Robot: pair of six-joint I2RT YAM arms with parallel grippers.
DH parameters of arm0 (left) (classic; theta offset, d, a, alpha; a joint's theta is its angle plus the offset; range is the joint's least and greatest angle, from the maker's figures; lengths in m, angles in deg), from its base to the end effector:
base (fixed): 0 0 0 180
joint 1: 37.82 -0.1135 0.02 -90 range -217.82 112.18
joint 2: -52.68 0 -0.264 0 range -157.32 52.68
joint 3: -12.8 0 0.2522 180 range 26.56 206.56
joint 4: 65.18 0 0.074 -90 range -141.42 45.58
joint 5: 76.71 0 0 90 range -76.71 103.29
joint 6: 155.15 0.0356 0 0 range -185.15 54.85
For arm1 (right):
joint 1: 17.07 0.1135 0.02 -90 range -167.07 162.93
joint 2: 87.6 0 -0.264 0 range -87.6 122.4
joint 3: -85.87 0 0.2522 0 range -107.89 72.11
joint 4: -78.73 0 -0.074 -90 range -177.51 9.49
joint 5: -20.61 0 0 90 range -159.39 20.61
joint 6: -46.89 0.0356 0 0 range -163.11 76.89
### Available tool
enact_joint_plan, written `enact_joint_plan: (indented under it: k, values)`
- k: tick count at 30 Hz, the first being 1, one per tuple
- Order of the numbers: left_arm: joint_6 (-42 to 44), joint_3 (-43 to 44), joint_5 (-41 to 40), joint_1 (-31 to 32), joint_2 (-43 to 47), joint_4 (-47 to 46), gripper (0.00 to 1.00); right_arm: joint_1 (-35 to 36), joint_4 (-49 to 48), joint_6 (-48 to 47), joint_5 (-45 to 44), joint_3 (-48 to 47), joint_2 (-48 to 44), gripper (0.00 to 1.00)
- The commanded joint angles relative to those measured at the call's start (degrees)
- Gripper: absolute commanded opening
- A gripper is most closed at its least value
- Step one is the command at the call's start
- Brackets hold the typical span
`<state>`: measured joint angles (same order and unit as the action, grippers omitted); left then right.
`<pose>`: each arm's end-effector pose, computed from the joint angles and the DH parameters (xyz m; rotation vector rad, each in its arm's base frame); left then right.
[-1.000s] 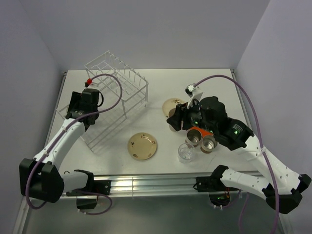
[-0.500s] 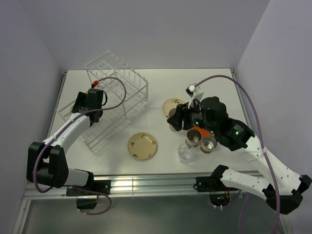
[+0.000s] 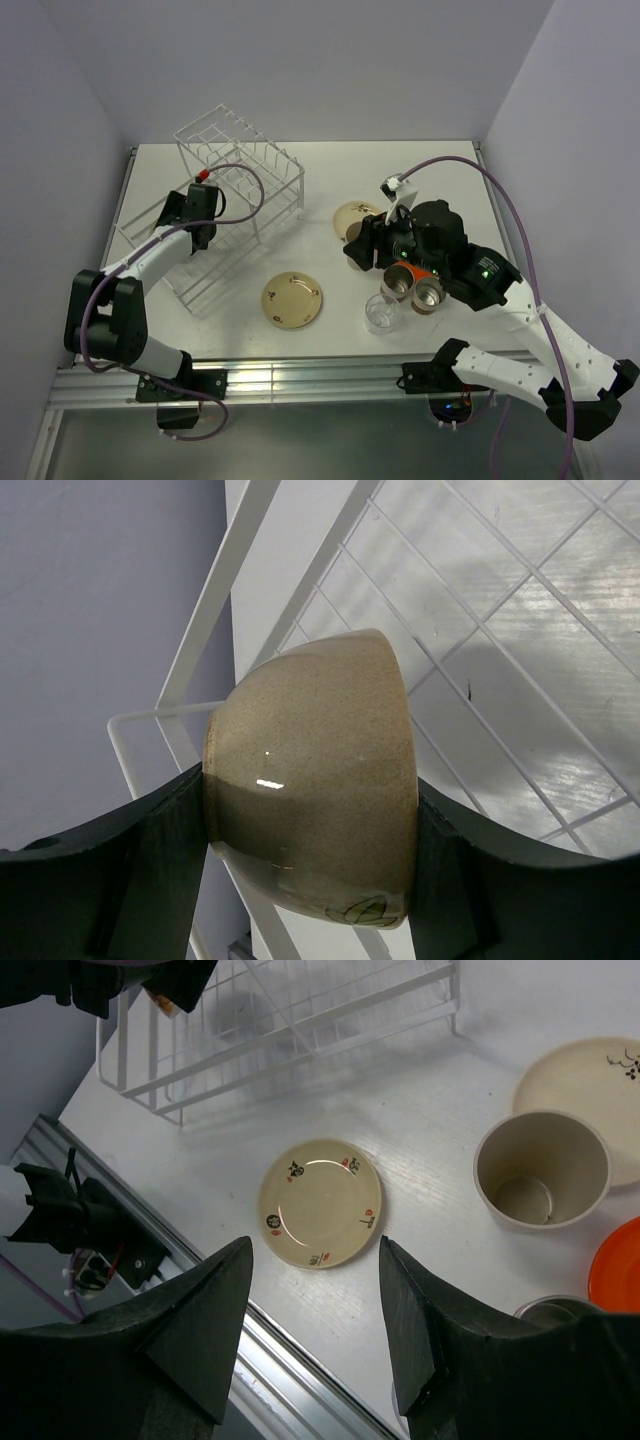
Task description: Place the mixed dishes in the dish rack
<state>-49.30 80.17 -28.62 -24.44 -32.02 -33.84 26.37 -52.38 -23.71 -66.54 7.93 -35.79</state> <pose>0.3000 -0.0469 0.2258 0.2582 2.3034 0.8970 0.1325 0.1280 0.3897 -0.4596 1.9957 0.7532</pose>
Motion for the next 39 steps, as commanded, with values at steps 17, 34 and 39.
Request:
enact_joint_plan:
  k: [17,34,39]
  values:
    - [-3.6,6.0,6.8,-0.3,-2.7,4.1,0.24,-0.4,-2.2,-0.8,-0.3,0.0,-1.0,0.61]
    - [-4.5,4.8,5.9,-0.3,-2.0,4.2,0.57,-0.4,-2.7,-1.0,-0.1,0.9,-1.1,0.60]
    - [-4.5,3.2,5.0,-0.2,-0.5,3.1,0.88,-0.4,-3.1,-1.2,0.1,1.1,-1.0,0.60]
